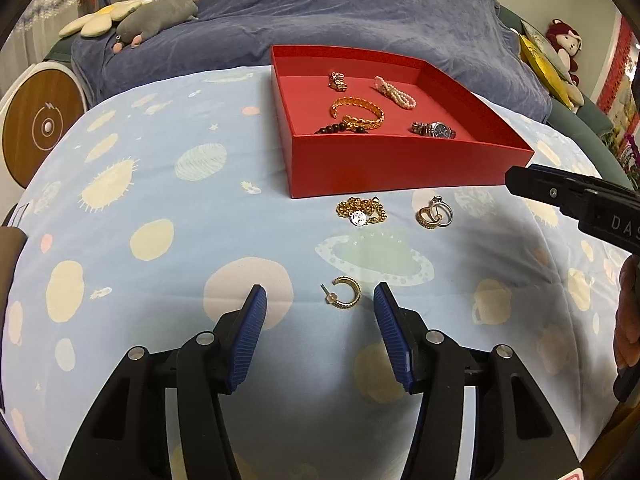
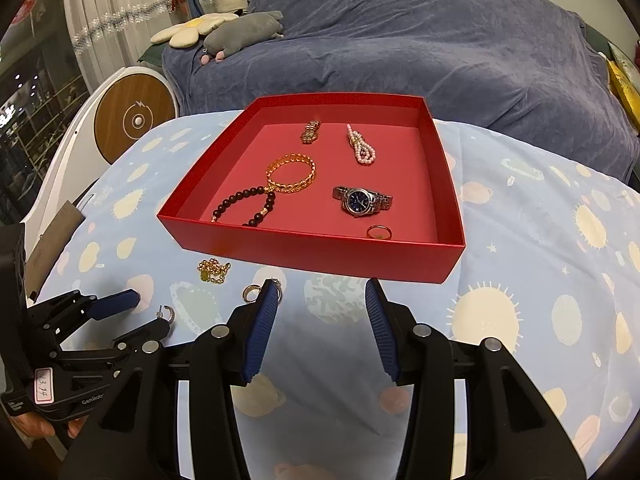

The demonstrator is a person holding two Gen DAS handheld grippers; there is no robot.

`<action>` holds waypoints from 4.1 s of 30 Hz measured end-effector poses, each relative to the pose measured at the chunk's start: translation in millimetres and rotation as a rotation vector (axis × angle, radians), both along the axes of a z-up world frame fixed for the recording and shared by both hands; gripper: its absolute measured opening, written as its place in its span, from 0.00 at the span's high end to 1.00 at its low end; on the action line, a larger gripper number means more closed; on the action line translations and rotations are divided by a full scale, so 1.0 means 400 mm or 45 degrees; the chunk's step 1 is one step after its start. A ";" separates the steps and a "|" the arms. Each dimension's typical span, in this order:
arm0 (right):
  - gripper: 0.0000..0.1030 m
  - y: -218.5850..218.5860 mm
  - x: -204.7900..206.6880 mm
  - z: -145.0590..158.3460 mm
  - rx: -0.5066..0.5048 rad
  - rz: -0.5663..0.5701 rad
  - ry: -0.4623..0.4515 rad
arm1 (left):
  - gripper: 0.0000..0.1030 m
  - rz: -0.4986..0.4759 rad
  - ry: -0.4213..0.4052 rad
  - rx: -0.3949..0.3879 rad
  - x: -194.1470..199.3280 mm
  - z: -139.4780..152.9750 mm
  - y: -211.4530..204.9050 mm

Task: Organize jewelry
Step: 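Move the left gripper down onto the gold hoop earring and close it, then grasp the interlocked silver rings with the right gripper while the left holds the earring, then lift the earring and rings with both grippers toward the red box, then lower earring and rings into the red box and open both grippers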

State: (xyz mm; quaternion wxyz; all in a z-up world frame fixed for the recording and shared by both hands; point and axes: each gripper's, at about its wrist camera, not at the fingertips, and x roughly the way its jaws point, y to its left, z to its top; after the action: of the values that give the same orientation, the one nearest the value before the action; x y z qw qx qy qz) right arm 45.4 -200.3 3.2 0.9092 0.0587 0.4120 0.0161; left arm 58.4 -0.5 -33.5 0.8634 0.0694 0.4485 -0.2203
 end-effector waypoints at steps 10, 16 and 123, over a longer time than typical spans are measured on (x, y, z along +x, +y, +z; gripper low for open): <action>0.57 0.013 0.010 -0.013 -0.011 0.030 0.023 | 0.83 -0.046 -0.080 0.048 -0.005 -0.002 -0.024; 0.57 0.049 0.014 -0.040 -0.017 0.086 0.057 | 0.83 -0.040 -0.069 0.023 -0.004 0.013 -0.009; 0.78 -0.023 -0.002 0.090 0.002 0.115 -0.063 | 0.83 -0.020 -0.134 -0.259 0.130 0.230 -0.115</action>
State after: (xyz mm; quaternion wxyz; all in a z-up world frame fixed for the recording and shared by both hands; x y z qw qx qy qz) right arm 44.6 -209.4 39.3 0.9174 0.0402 0.3915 0.0589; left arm 110.3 -46.6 58.5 0.8866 -0.0037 0.3773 -0.2677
